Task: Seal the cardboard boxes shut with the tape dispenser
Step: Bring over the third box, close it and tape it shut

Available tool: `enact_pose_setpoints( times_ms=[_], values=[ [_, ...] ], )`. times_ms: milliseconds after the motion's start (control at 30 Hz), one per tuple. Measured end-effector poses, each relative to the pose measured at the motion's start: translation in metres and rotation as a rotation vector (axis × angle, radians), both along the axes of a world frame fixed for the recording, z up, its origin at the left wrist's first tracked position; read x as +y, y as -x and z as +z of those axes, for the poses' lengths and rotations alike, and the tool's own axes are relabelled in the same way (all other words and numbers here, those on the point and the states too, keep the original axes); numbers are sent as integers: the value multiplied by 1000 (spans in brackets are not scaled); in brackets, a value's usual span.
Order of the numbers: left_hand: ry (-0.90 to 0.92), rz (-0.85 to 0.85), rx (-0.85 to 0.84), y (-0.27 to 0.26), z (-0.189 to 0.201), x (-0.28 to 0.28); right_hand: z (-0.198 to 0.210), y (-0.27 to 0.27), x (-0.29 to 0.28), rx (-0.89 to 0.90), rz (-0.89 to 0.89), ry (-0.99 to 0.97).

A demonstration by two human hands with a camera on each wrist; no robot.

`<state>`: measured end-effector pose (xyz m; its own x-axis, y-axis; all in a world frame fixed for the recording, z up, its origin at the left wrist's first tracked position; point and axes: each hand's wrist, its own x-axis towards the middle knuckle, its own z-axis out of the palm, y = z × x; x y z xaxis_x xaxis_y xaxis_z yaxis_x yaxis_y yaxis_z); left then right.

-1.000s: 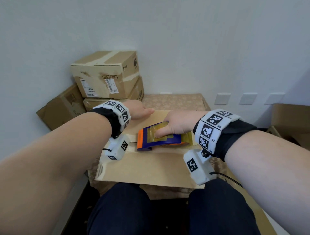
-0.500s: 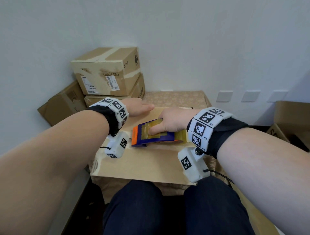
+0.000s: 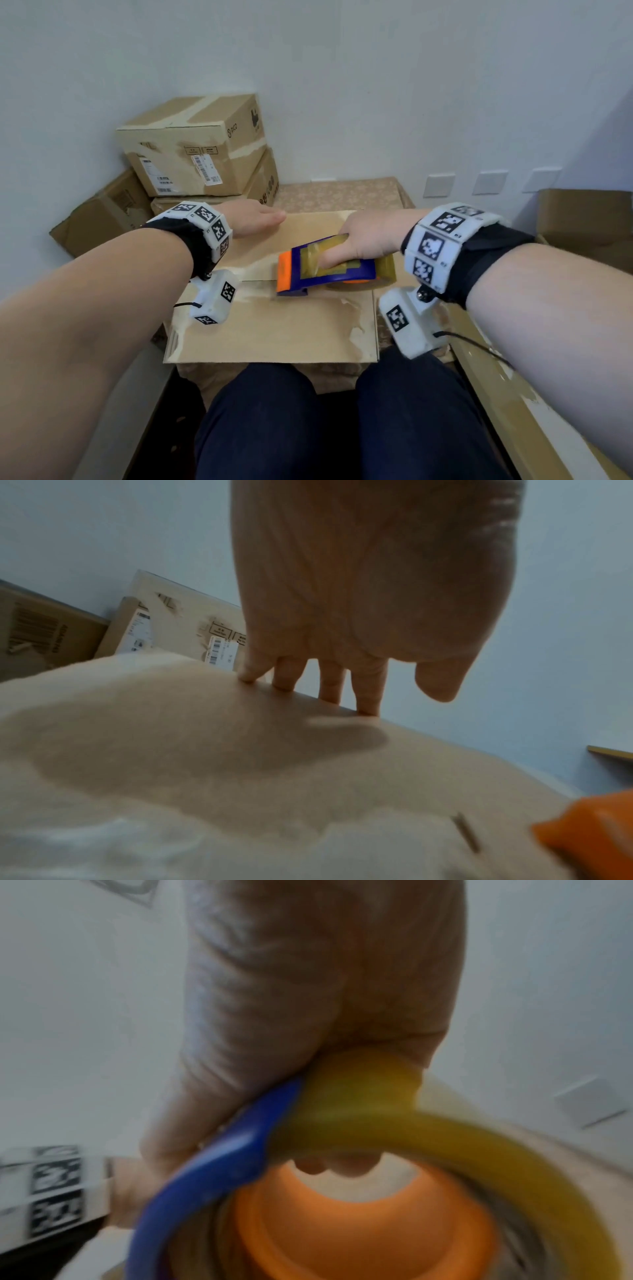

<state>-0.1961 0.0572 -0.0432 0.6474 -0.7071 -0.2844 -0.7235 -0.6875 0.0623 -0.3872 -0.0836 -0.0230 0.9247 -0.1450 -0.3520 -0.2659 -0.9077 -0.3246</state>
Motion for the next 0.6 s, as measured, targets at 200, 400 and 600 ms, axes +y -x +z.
enact_pose_setpoints(
  times_ms=[200, 400, 600],
  values=[
    [-33, 31, -7, 8, 5, -8, -3, 5, -9, 1, -21, 96],
    [-140, 59, -94, 15, 8, -32, -5, 2, -4, 1, -35, 126],
    [-173, 8, -72, 35, 7, -51, -8, 1, -3, -16, -62, 67]
  ],
)
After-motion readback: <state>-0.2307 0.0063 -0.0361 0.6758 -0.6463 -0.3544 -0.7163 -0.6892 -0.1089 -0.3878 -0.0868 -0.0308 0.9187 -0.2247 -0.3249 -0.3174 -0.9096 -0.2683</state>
